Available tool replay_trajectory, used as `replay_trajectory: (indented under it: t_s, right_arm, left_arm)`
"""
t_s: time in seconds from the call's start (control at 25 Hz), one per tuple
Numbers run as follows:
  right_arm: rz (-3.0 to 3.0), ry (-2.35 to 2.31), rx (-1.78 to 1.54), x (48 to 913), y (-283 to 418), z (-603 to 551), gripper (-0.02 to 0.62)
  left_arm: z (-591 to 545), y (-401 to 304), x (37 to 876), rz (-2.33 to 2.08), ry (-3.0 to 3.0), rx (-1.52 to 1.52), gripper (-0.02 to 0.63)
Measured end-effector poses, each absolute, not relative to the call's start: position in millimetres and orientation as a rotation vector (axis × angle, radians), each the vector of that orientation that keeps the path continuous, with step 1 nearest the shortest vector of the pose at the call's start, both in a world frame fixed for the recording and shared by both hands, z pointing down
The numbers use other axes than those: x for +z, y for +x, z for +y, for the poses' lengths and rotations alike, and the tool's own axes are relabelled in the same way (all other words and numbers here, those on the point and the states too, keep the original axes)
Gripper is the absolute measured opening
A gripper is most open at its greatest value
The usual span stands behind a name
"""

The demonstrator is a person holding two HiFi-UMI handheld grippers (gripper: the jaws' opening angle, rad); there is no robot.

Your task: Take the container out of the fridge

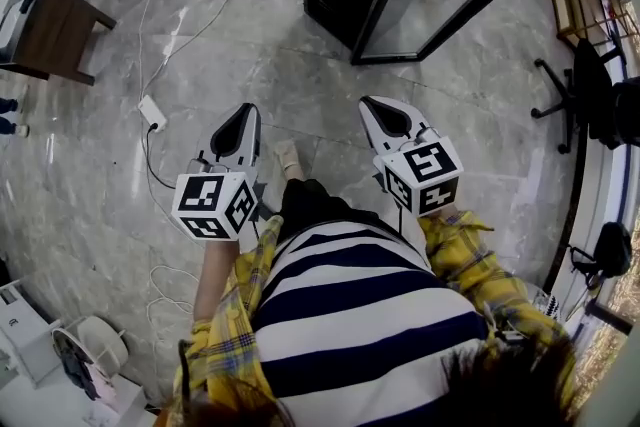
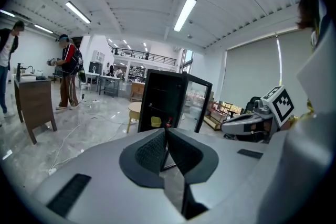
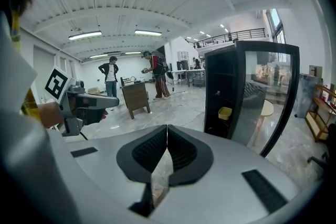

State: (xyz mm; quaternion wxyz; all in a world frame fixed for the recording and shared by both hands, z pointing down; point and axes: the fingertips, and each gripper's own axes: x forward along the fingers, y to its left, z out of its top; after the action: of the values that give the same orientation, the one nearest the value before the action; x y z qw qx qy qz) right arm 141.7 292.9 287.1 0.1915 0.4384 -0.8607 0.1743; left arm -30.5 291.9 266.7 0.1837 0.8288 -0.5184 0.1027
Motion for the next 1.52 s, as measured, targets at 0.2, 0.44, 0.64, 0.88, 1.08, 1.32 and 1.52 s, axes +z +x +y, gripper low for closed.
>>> replay_trajectory:
  t_s: [0.2,0.44,0.64,0.88,1.08,1.32,1.52]
  right_arm:
    - [-2.411,1.219,0.485,287.4,125.6,257.4,0.028]
    - [-2.405,1.199,0.497,290.3,101.7,219.6,0.029]
    - [-2.386,1.183,0.513,297.3,82.8,191.1,0.029]
    - [-2.397,1.173,0.488,299.4,52.5,161.4,0.029]
    - [-2.400,1.140,0.436,301.3,26.5,140.7,0.031]
    - [-2.387,1.121,0.393,303.3,6.4,122.3,0.032]
    - [-2.386,1.079,0.390,305.6,0.5,118.3,0.037]
  left_arm:
    - [251.8,-41.9,270.5,-1.492,2.380,0.337,0.029]
    - [211.6,-57.1,279.4,-1.475,2.398,0.364,0.031]
    - [185.4,-73.6,286.6,-1.463,2.382,0.376,0.031]
    - [164.9,-104.4,294.4,-1.469,2.348,0.367,0.031]
    - [152.8,-127.6,301.0,-1.468,2.327,0.361,0.031]
    - [139.9,-150.9,306.4,-1.479,2.314,0.339,0.031]
    - [138.4,-155.8,306.6,-1.484,2.300,0.338,0.031]
